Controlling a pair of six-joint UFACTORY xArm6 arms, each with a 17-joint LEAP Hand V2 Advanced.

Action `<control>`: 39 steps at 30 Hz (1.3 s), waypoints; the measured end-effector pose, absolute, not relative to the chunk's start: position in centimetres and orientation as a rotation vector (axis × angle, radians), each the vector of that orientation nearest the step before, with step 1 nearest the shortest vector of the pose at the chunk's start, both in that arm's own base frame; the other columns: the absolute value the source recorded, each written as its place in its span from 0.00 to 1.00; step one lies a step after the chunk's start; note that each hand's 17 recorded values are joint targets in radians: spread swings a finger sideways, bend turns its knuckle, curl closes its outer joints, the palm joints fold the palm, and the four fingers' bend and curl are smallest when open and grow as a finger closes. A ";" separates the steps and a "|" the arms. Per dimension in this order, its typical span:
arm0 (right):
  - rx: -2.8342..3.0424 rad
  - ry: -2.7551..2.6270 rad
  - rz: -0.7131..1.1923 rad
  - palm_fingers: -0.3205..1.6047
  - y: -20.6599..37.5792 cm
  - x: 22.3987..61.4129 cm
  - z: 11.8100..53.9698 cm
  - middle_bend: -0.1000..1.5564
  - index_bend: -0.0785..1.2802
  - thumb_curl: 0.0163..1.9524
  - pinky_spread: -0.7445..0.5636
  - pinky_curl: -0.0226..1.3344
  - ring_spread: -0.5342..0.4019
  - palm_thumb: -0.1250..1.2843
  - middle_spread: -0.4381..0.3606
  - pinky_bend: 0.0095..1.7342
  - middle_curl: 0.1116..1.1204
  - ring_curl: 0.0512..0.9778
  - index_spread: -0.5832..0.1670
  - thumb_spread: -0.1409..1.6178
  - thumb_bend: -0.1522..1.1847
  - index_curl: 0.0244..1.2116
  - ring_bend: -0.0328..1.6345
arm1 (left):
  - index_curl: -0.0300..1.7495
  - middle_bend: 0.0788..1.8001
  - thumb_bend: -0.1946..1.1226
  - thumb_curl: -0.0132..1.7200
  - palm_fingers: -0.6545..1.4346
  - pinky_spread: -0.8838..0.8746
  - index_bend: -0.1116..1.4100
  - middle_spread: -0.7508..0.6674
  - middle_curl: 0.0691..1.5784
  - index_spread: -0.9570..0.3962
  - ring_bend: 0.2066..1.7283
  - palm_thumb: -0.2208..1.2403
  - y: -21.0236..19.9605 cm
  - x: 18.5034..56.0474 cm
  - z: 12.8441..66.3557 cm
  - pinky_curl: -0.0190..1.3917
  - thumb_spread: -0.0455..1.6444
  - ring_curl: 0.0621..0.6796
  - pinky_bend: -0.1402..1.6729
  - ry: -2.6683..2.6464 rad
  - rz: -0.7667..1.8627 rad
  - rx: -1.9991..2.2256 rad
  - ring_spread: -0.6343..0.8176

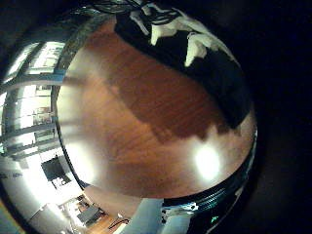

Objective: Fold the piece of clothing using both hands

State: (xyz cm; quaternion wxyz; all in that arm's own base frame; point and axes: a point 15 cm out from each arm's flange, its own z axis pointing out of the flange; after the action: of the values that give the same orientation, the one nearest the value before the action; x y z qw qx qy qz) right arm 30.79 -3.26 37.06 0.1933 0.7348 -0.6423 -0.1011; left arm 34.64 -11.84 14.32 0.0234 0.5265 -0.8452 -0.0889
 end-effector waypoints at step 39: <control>1.976 -1.830 -0.383 0.27 -6.0 29.5 34.4 0.18 0.17 0.12 0.85 0.24 0.71 0.18 0.57 0.20 0.24 0.25 0.33 0.73 0.11 0.21 0.30 | 0.38 0.56 0.32 0.37 0.89 0.16 0.45 0.17 0.43 0.29 0.71 0.65 -14.2 41.6 21.5 0.43 0.96 0.72 0.72 -2.662 -0.272 1.733 0.13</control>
State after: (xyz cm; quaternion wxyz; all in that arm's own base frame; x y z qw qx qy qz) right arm 29.46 -6.00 34.37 0.2092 0.7103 -0.6578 -0.1377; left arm 41.59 -14.21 21.50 -0.0234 0.5434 -0.8348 -0.0854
